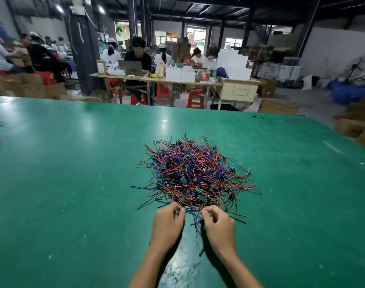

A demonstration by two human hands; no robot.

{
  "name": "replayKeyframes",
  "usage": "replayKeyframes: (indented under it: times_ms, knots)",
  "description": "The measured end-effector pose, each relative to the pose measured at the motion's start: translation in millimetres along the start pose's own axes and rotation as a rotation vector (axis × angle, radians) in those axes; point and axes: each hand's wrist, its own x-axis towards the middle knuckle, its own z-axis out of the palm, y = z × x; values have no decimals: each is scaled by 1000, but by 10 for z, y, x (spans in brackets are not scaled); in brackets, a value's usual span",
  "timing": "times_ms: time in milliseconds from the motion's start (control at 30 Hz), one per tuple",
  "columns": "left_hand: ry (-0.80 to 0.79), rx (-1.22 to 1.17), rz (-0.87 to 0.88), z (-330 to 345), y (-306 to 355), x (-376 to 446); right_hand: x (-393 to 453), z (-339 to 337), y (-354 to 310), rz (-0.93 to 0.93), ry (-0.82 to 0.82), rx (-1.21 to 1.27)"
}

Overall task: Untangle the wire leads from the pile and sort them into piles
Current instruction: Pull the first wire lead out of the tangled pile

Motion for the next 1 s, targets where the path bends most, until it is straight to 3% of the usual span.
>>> replayKeyframes:
  times_ms: [100, 200, 267, 533, 600, 700, 767, 900, 1000]
  knots:
    - [47, -23, -47, -3, -10, 34, 177, -50, -82, -168, 68, -90]
    - [31, -57, -60, -20, -3, 4, 418, -132, -212, -175, -115, -506]
    - [23, -53, -53, -26, -34, -18, 472, -160, -223, -144, -197, -650]
    - [35, -118, 105, -68, 102, -133, 279, -274, -163, -512, 124, -310]
    - [-29, -377, -14, -27, 243, -147, 233, -277, -134, -555, 152, -194]
    - [-258, -809, -297, 1, 453, -160, 123, -261, -23, -581, 174, -93]
    - [-291, -985, -418, 15, 504, -158, 45, -236, 84, -567, 142, -43]
    - [-292, -1138, -553, 38, 536, -132, -28, -197, 174, -583, 92, 41]
    - [-370, -1175, -493, 26, 619, -108, -26, -213, 153, -511, 124, 53]
